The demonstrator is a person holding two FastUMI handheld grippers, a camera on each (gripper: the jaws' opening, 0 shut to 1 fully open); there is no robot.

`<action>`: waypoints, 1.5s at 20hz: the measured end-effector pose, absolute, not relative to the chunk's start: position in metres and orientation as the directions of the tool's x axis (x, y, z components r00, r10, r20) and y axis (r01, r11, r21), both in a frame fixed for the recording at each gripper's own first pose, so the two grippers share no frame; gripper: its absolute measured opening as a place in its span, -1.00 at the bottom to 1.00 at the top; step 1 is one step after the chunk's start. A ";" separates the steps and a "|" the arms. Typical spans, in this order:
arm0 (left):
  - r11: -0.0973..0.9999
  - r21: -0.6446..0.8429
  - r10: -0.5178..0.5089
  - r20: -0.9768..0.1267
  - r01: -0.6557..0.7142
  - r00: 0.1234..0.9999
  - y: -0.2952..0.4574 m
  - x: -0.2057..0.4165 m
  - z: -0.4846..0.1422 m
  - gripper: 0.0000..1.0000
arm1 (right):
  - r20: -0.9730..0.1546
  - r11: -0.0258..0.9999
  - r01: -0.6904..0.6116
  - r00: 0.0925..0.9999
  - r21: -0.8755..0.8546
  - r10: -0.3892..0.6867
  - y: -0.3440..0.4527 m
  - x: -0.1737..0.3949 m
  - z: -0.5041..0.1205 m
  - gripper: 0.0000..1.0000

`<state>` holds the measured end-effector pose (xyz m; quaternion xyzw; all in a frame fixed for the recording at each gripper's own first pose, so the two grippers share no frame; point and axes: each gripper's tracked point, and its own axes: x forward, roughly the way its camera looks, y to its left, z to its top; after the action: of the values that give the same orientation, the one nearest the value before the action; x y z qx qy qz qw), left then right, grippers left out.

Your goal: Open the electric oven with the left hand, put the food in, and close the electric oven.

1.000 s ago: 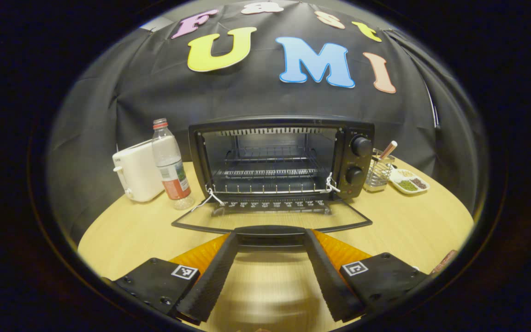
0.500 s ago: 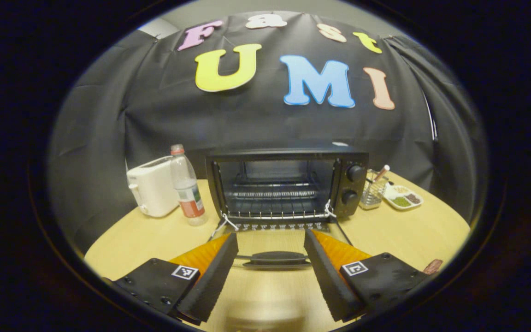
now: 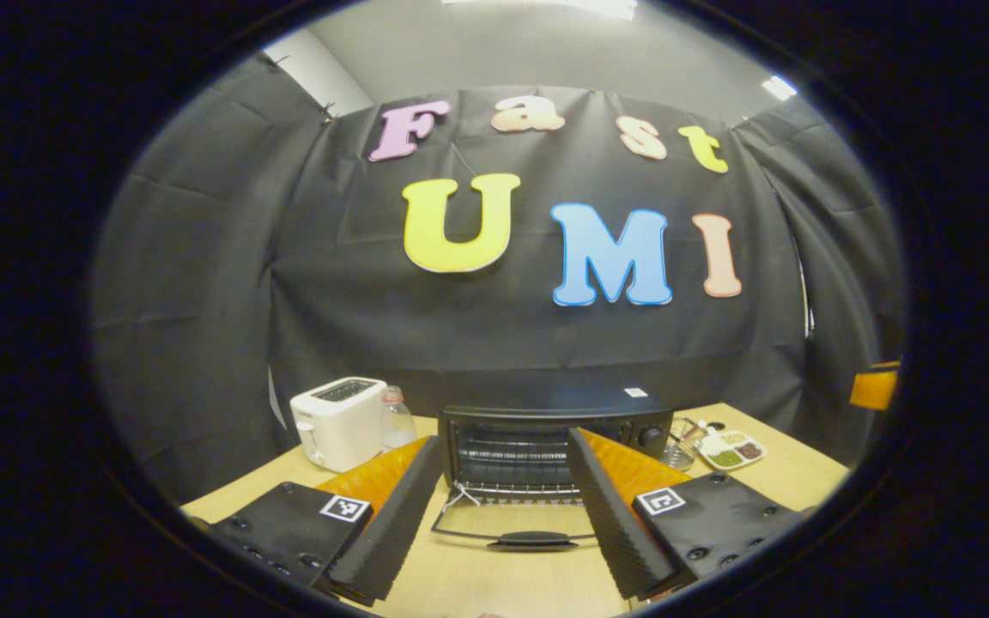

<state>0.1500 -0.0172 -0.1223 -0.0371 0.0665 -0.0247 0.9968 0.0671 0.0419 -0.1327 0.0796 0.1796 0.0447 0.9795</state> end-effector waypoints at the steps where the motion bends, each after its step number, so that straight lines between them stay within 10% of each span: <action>1: 0.996 -0.080 -0.048 -0.117 0.039 0.992 -0.012 0.146 -0.112 0.94 | -0.382 0.977 -0.069 0.913 0.203 0.144 0.048 0.066 -0.144 0.94; 18: 0.995 -0.075 0.064 -0.033 -0.066 0.997 0.052 0.084 -0.052 1.00 | -0.703 0.882 -0.011 0.598 0.472 0.383 0.109 0.016 -0.288 0.72; 22: 0.994 -0.077 0.078 -0.023 -0.080 0.997 0.059 0.079 -0.044 1.00 | -0.736 0.861 0.011 0.524 0.508 0.428 0.121 0.000 -0.310 0.92; 27: 0.994 -0.074 0.085 -0.015 -0.085 0.996 0.064 0.075 -0.035 1.00 | -0.742 0.824 0.054 0.471 0.564 0.477 0.133 -0.009 -0.320 0.71; 29: 0.993 -0.082 0.080 -0.017 -0.081 0.997 0.063 0.076 -0.034 1.00 | -0.736 0.803 0.098 0.475 0.589 0.482 0.134 -0.008 -0.319 -0.04; 30: 0.993 -0.089 0.078 -0.013 -0.079 0.997 0.062 0.075 -0.032 1.00 | -0.725 0.784 0.100 0.467 0.612 0.506 0.141 -0.007 -0.320 -0.09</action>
<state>0.0752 0.0621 -0.0324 -0.0446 0.0049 0.0391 0.9982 -0.0072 0.1407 -0.3203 0.3030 0.5003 0.1265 0.8012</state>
